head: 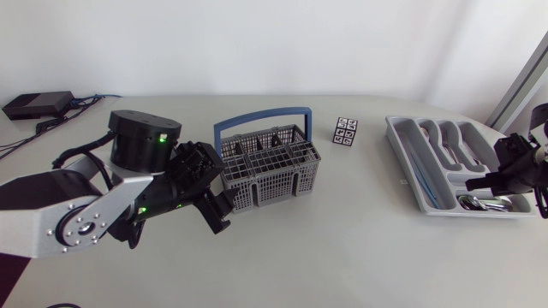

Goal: Transfer all utensils from the basket to the drawer tray.

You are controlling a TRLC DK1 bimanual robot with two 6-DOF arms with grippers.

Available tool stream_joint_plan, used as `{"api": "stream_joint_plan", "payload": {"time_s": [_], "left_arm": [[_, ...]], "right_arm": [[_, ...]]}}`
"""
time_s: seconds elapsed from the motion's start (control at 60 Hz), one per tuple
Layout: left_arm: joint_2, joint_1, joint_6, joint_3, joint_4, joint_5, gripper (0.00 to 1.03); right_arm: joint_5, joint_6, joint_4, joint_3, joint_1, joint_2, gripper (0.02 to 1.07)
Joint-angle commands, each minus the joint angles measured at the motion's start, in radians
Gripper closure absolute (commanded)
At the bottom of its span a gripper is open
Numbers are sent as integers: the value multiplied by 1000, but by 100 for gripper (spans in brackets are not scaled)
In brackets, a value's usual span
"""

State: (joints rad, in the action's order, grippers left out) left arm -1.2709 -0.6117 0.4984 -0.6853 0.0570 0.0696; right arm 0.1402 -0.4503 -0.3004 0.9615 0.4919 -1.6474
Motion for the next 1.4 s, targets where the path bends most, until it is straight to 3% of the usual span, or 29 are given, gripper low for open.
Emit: {"api": "stream_joint_plan", "payload": {"time_s": [0.0, 0.05, 0.15, 0.217, 0.267, 0.4, 0.55, 0.767, 1.1, 1.283, 1.383], "left_arm": [[1, 3, 3, -8, -11, 10, 21], [8, 15, 0, -8, -14, 10, 21], [18, 36, -3, -3, -14, 10, 21], [18, 64, -9, -5, -13, 10, 21], [18, 84, -14, -7, -13, 10, 21], [10, 144, -32, -10, -8, 9, 21], [-44, 204, -47, -31, -6, 9, 23], [-162, 262, -77, -86, -5, 9, 28], [-298, 256, -121, -161, 9, 2, 53], [-337, 240, -143, -165, 35, 2, 64], [-355, 234, -146, -168, 44, 2, 64]], "right_arm": [[13, -8, 29, -27, -4, -54, 85], [13, -8, 32, -32, -4, -71, 73], [12, -8, 64, -53, -7, -60, 70], [13, -8, 73, -63, -9, -26, 51], [12, -8, 70, -66, -13, 11, 44], [-31, -4, 30, -64, -41, 133, 44], [-122, 38, -34, -52, -204, 244, 44], [-203, 131, -3, 20, -466, 147, 45], [-461, 208, 38, 249, -589, -140, 83], [-478, 222, 15, 326, -673, -236, 101], [-476, 223, 0, 339, -714, -265, 101]]}}
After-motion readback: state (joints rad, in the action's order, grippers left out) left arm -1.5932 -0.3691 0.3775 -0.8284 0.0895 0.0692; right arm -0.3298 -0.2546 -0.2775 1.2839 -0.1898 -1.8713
